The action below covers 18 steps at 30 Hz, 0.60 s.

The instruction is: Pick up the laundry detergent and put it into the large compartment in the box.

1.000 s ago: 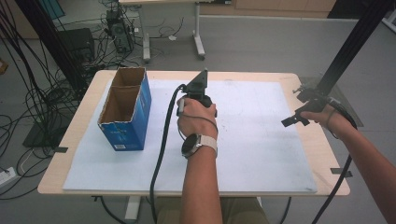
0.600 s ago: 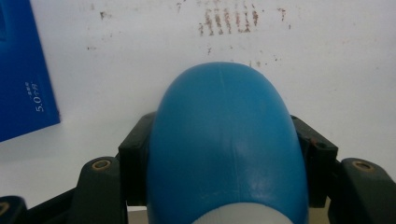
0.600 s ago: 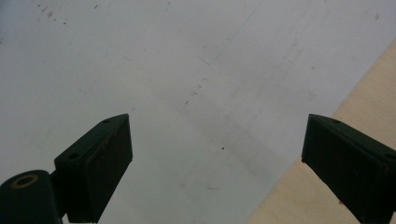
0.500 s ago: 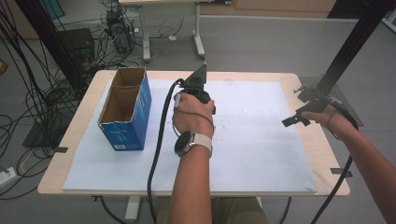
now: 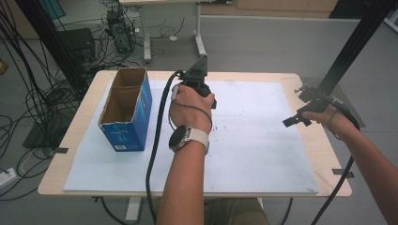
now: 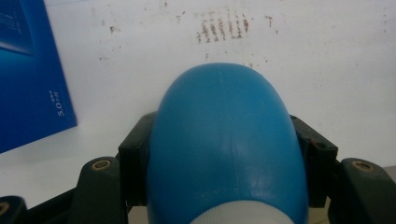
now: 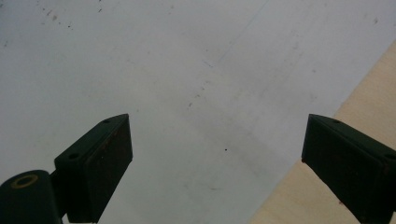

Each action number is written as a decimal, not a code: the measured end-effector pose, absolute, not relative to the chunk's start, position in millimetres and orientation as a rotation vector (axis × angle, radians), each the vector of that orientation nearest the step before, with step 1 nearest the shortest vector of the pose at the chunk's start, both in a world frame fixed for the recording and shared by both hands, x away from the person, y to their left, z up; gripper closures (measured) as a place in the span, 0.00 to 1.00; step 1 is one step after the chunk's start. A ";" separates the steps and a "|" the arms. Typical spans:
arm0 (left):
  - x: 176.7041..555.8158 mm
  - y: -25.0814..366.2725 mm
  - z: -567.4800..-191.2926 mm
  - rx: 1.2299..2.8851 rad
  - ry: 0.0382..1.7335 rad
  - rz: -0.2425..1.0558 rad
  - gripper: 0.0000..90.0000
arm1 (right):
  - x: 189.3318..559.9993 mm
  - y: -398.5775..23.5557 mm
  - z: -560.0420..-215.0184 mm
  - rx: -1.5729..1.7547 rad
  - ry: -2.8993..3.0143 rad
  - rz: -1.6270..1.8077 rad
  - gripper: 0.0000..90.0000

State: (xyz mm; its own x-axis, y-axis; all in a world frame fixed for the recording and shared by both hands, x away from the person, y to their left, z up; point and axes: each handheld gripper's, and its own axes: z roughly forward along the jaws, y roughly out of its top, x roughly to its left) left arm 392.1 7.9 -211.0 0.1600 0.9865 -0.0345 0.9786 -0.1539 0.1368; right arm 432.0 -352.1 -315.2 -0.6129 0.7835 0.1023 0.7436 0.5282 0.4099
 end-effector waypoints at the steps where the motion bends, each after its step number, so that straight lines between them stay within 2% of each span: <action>1: 392.5 8.5 -209.4 2.294 1.953 0.095 0.42 | 432.1 -352.1 -315.2 1.336 2.661 0.645 0.09; 18: 397.8 30.1 -172.4 2.278 1.925 0.108 0.42 | 436.4 -348.9 -313.3 1.343 2.657 0.635 0.09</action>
